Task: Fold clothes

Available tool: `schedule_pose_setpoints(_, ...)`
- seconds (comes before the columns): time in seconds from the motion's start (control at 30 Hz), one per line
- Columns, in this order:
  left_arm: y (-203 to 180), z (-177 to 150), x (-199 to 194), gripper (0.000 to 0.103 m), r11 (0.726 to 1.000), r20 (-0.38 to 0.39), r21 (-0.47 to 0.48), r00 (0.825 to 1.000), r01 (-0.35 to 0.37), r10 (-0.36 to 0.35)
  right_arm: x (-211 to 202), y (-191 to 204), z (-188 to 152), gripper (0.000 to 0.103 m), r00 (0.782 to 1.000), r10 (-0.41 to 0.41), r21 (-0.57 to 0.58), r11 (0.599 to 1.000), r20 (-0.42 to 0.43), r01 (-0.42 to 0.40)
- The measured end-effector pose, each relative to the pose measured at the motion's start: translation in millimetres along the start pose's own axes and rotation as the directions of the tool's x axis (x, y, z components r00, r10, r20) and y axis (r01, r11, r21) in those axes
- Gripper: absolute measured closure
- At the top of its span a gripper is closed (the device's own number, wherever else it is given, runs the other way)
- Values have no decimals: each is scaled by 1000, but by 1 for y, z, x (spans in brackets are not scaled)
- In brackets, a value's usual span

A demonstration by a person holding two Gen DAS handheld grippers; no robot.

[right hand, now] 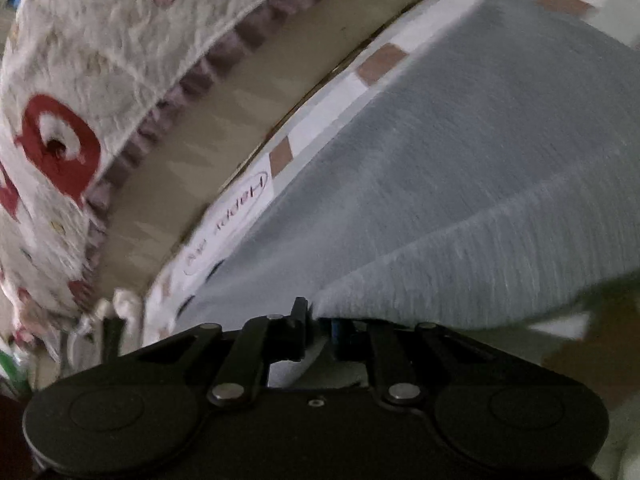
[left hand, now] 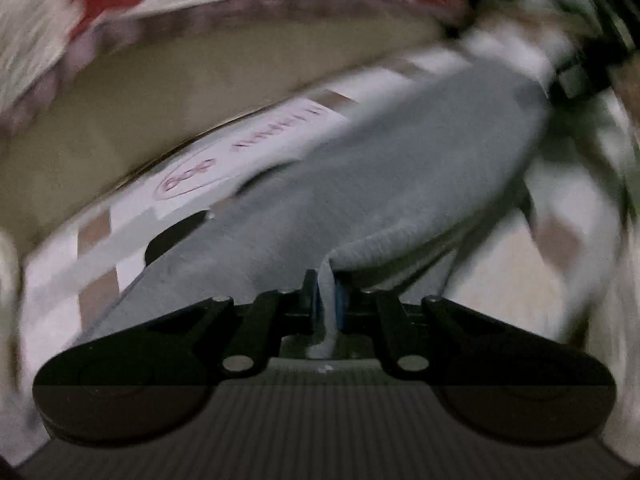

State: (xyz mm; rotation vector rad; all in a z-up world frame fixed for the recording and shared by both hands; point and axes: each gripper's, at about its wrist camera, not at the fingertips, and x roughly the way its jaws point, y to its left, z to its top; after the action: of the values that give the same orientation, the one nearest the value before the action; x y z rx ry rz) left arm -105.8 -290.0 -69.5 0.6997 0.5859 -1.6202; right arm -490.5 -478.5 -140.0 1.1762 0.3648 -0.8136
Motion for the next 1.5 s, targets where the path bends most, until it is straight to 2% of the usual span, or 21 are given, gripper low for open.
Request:
schedule_pose_setpoints(0.07,20,-5,17,94,983,-4,-184,1000,-1,1,16,9,13,87,998,-63,-82,995,8,63)
schedule_pose_setpoints(0.13,26,-13,35,94,966,-44,-259,999,-13,1,38,11,21,87,995,-102,-81,991,14,103)
schedule_pose_setpoints(0.23,15,-19,42,94,982,-52,-181,998,-49,40,63,5,15,85,987,-149,-74,985,60,153)
schedule_pose_setpoints(0.27,14,-19,41,94,983,-50,-177,998,-55,47,65,3,6,84,984,-137,-84,986,116,147)
schedule_pose_setpoints(0.4,20,-17,47,92,978,-45,-201,998,-53,45,46,-28,-25,67,969,18,36,999,246,-27)
schedule_pose_setpoints(0.43,23,-17,47,91,976,-44,-214,998,-47,38,37,-37,-23,66,971,30,73,996,237,-48)
schedule_pose_setpoints(0.47,25,-17,47,91,975,-46,-220,998,-41,31,27,-46,-22,58,972,37,108,992,231,-63)
schedule_pose_setpoints(0.6,30,-15,51,91,969,-49,-244,999,-24,13,-44,-77,-21,52,949,-137,108,988,284,111)
schedule_pose_setpoints(0.73,29,-15,51,91,968,-49,-250,999,-24,12,-94,-112,-26,44,919,-260,254,949,295,187)
schedule_pose_setpoints(0.77,29,-15,50,91,968,-48,-249,999,-25,13,-105,-121,-27,42,912,-282,295,936,298,193)
schedule_pose_setpoints(0.83,28,-16,49,91,969,-44,-247,999,-24,13,-110,-138,-32,36,923,-217,394,916,319,80)
schedule_pose_setpoints(0.9,27,-18,47,91,971,-37,-239,999,-19,10,-101,-148,-34,36,926,-203,467,884,319,33)
schedule_pose_setpoints(0.93,27,-18,46,93,974,-33,-226,999,-14,7,-95,-148,-36,35,921,-217,478,878,322,39)
schedule_pose_setpoints(1.03,24,-19,42,94,982,-20,-188,1000,0,-4,-82,-138,-31,21,886,-241,418,907,396,60)
schedule_pose_setpoints(1.1,24,-20,41,94,983,-11,-185,1000,5,-8,-72,-128,-16,24,869,-289,356,923,402,142)
schedule_pose_setpoints(1.13,25,-21,40,94,982,-6,-189,1000,11,-13,-69,-123,-8,47,854,-319,342,922,410,180)
schedule_pose_setpoints(1.17,25,-21,40,94,982,-1,-190,1000,17,-18,-68,-120,-3,83,832,-353,339,916,429,214)
schedule_pose_setpoints(1.27,26,-21,35,93,983,19,-180,999,46,-43,-75,-109,12,87,805,-366,274,925,468,262)
schedule_pose_setpoints(1.37,18,-20,23,89,988,26,-126,996,92,-90,-76,-81,37,87,799,-427,120,900,423,418)
schedule_pose_setpoints(1.47,-2,-22,7,57,993,15,17,993,114,-114,-76,-73,66,87,825,-456,85,886,335,455)
schedule_pose_setpoints(1.5,-8,-23,4,52,992,9,58,994,108,-109,-73,-75,78,87,837,-456,86,888,304,452)
